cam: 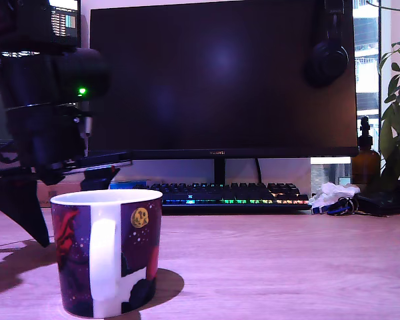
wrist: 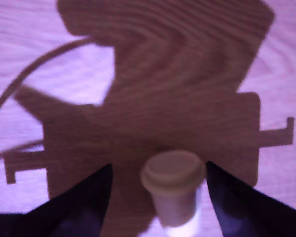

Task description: Pick up the coffee capsules on the table and drop them inside the coffee cup

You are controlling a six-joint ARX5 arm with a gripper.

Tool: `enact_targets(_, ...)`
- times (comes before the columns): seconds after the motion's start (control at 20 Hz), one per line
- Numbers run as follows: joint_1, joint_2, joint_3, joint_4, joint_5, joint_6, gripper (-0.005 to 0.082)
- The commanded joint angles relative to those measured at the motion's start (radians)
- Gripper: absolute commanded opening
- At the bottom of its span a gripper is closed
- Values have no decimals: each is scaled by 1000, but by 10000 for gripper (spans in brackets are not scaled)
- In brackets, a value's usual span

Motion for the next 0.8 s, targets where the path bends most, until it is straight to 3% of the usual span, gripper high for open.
enact_targets(0.0,1,15,8,1,4,23,546)
enact_targets(0.6,6,20,8,-31,36,50,540)
enact_targets(0.75,5,20,8,-31,37,56,408)
